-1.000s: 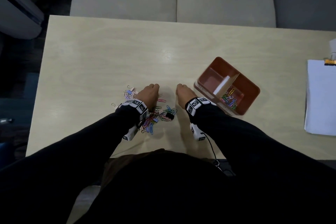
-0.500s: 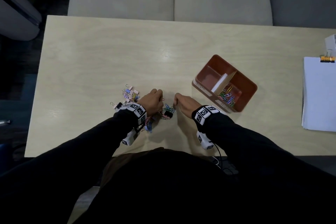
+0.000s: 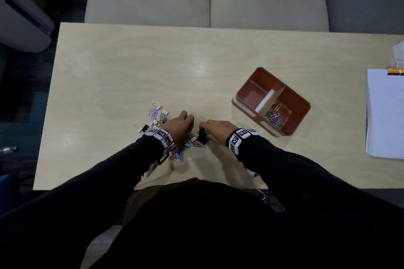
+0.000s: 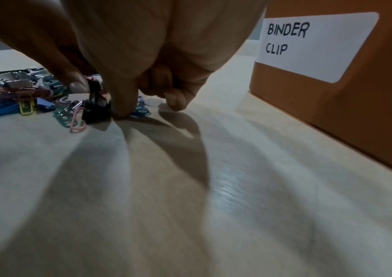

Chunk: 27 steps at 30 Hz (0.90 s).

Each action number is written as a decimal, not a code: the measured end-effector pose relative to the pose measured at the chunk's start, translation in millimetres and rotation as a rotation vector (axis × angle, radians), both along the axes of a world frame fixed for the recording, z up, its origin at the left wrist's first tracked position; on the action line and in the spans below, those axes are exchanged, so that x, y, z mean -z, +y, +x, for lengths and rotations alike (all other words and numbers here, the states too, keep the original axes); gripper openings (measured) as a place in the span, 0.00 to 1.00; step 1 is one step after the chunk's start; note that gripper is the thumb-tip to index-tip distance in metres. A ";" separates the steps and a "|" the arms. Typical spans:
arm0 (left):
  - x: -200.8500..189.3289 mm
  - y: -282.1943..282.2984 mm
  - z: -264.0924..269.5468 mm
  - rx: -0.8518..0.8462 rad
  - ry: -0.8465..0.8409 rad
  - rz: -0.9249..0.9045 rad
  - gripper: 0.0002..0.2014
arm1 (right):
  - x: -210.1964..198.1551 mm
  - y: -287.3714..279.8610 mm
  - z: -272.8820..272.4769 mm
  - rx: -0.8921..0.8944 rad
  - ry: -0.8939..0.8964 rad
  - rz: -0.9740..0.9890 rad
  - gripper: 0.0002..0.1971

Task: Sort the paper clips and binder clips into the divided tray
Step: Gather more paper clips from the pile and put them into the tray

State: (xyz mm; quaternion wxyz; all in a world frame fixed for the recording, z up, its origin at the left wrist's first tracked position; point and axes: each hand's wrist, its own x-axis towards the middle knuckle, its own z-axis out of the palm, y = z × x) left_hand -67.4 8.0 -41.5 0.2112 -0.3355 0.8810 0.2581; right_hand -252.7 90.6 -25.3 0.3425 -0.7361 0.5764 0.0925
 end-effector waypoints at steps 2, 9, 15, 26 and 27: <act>-0.4 0.9 4.4 0.020 -0.003 -0.007 0.14 | 3.9 -0.1 0.6 0.012 -0.004 0.000 0.12; -5.0 4.8 6.0 0.121 -0.033 -0.078 0.11 | 10.8 5.9 -1.1 0.132 -0.028 0.023 0.10; -4.8 4.0 1.8 0.036 -0.024 -0.036 0.11 | 9.0 10.1 -0.9 0.280 -0.057 0.039 0.09; -17.6 -4.9 1.8 -0.205 0.154 -0.050 0.13 | -7.3 4.1 -8.1 0.637 -0.235 0.041 0.06; -20.1 -5.6 3.0 -0.216 0.161 -0.069 0.13 | -8.7 3.6 -9.1 0.676 -0.240 0.014 0.06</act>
